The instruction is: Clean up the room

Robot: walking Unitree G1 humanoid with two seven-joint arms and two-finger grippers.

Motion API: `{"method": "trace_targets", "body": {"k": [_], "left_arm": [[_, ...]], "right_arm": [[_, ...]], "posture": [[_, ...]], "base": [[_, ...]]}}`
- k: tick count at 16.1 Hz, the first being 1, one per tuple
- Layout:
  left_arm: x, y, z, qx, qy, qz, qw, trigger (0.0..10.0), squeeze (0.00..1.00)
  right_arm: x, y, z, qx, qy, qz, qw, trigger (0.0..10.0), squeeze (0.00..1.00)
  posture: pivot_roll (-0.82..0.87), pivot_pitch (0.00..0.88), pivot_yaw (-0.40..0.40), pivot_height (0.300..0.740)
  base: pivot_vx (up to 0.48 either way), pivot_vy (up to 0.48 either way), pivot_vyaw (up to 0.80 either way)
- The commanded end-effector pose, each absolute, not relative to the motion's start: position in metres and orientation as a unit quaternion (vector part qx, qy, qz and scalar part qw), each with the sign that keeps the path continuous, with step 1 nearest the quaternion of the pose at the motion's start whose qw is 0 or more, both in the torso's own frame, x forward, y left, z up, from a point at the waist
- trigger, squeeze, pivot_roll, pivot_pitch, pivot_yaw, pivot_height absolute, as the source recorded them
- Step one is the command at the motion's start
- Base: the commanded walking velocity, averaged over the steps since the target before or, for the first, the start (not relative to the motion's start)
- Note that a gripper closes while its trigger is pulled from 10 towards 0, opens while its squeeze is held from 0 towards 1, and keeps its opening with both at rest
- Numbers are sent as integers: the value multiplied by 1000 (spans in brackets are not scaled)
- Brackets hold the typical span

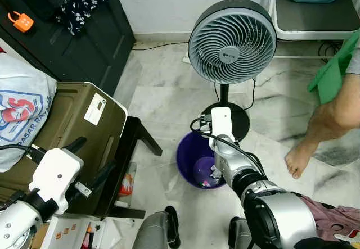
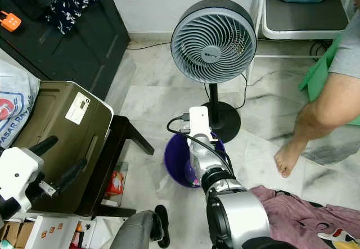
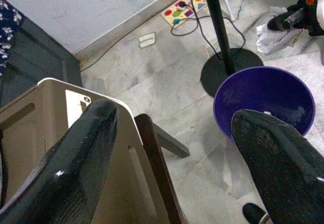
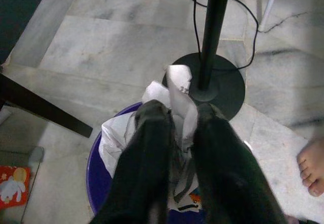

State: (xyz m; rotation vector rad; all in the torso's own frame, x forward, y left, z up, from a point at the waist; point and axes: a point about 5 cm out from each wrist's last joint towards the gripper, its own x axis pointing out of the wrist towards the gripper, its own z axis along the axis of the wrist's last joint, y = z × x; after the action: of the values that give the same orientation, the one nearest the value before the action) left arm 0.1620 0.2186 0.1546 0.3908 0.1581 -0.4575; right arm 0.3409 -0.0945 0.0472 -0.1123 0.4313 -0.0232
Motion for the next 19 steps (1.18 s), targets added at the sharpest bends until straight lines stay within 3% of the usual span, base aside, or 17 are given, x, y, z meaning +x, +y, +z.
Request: {"method": "trace_targets", "body": {"k": [1,11,15,19], "left_arm": [[161,225,155,198,87,-214,953,10000,0],[170,222,151,191,78,-212,955,10000,0],[195,205,148,170,32,-201,964,10000,0],[228,178,157,148,-34,-190,970,10000,0]], "right_arm": [[341,-85,48,-50,215,-2,975,10000,1000],[346,-81,57,-42,197,14,979,10000,1000],[346,-67,65,-50,158,112,980,10000,1000],[327,-59,82,-22,93,251,963,10000,1000]], "posture": [[197,235,213,740],[180,198,194,740],[99,116,141,740],[23,10,91,740]], "base": [[0,0,0],[0,0,0],[0,0,0],[0,0,0]]}}
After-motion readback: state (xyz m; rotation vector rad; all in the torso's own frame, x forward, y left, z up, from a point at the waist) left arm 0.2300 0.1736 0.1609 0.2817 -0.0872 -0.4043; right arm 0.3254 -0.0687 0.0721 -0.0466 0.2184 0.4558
